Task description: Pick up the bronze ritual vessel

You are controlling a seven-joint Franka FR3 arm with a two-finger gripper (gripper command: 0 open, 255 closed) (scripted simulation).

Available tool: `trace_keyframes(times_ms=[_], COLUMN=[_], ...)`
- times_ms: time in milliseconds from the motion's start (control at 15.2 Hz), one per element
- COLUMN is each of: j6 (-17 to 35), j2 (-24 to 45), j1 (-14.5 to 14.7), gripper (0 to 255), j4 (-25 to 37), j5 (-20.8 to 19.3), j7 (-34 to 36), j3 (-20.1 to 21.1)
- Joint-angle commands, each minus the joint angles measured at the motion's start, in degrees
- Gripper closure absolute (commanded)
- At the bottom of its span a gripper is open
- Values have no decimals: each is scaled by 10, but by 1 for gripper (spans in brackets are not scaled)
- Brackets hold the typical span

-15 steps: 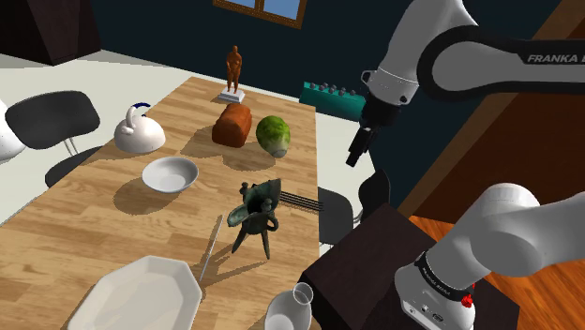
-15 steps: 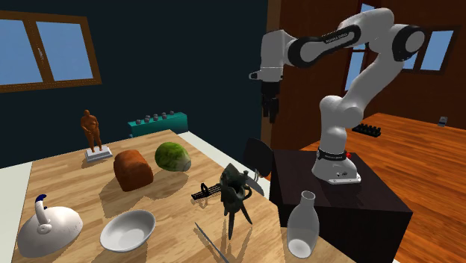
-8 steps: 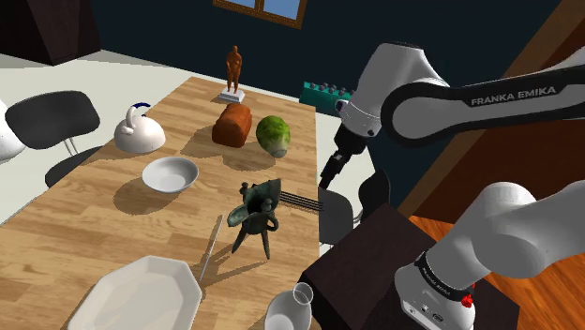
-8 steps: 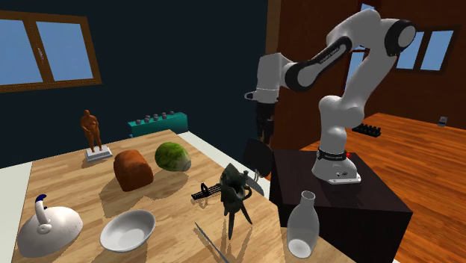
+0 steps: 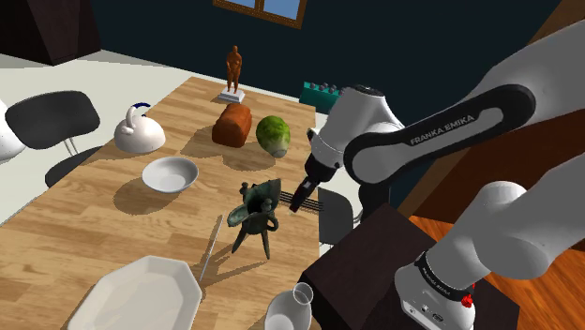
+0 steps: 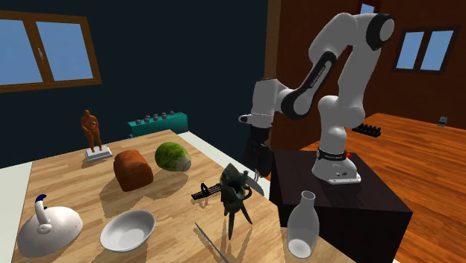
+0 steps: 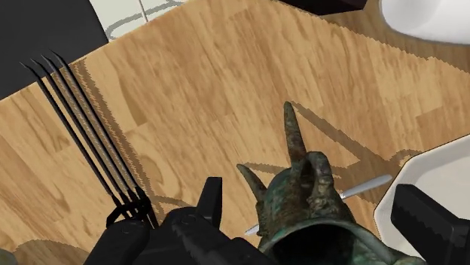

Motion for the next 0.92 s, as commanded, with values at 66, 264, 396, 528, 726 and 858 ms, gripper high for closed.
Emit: trace_keyframes(times_ms=[66, 264, 396, 528, 726, 858], j6=[84, 158, 180, 199, 226, 240], j2=[80, 162, 187, 206, 237, 252], j1=[6, 7, 9, 11, 19, 25], gripper=[0, 0, 0, 0, 0, 0], j4=[13, 36, 41, 41, 43, 44], j5=[-3, -35, -50, -63, -84, -95], j7=[13, 40, 51, 59, 73, 80], j3=[20, 34, 33, 28, 17, 8])
